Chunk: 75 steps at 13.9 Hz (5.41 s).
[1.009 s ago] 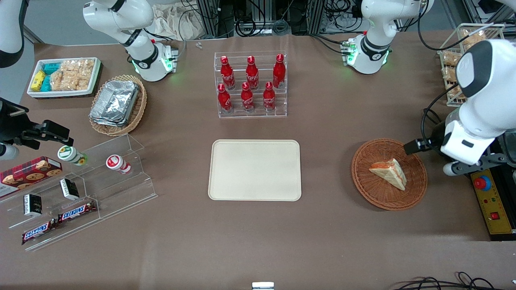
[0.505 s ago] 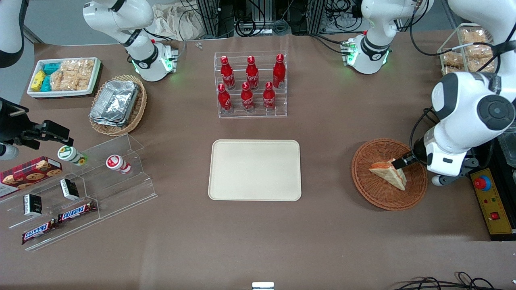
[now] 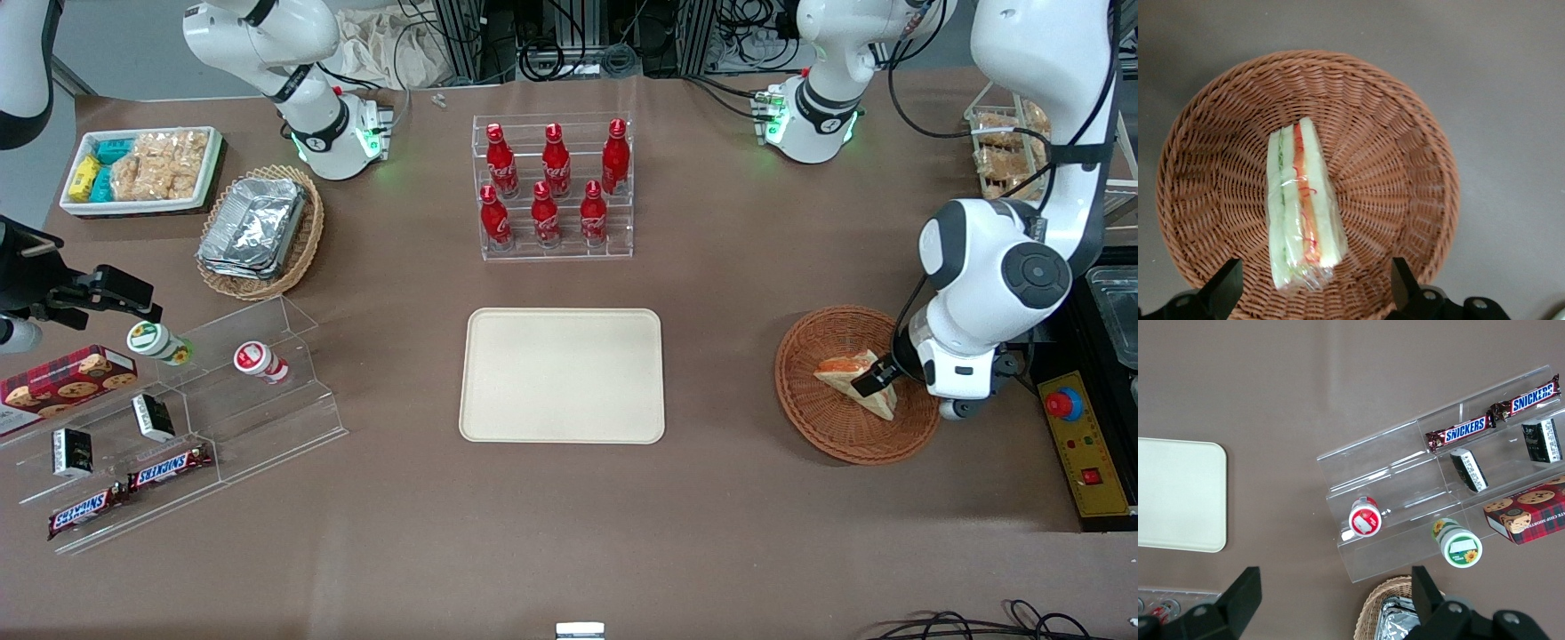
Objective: Place sandwich from basket to tray
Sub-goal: 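Close the left gripper on the wrapped sandwich and lift it, then carry the sandwich with the left gripper over to the cream tray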
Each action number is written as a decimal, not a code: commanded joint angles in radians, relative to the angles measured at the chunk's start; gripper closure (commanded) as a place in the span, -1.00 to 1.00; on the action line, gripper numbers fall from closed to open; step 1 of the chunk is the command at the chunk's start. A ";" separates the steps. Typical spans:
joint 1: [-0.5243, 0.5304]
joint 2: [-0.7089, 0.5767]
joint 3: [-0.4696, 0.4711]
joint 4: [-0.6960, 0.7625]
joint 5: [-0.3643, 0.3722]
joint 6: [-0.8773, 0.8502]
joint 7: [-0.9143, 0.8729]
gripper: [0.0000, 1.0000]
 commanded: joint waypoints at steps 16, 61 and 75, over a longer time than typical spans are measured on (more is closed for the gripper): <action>0.007 0.137 0.012 -0.008 0.057 0.110 -0.246 -0.99; -0.333 0.508 -0.347 0.537 0.160 -0.232 -0.154 1.00; -0.301 0.503 -0.349 0.583 0.234 -0.235 -0.159 -1.00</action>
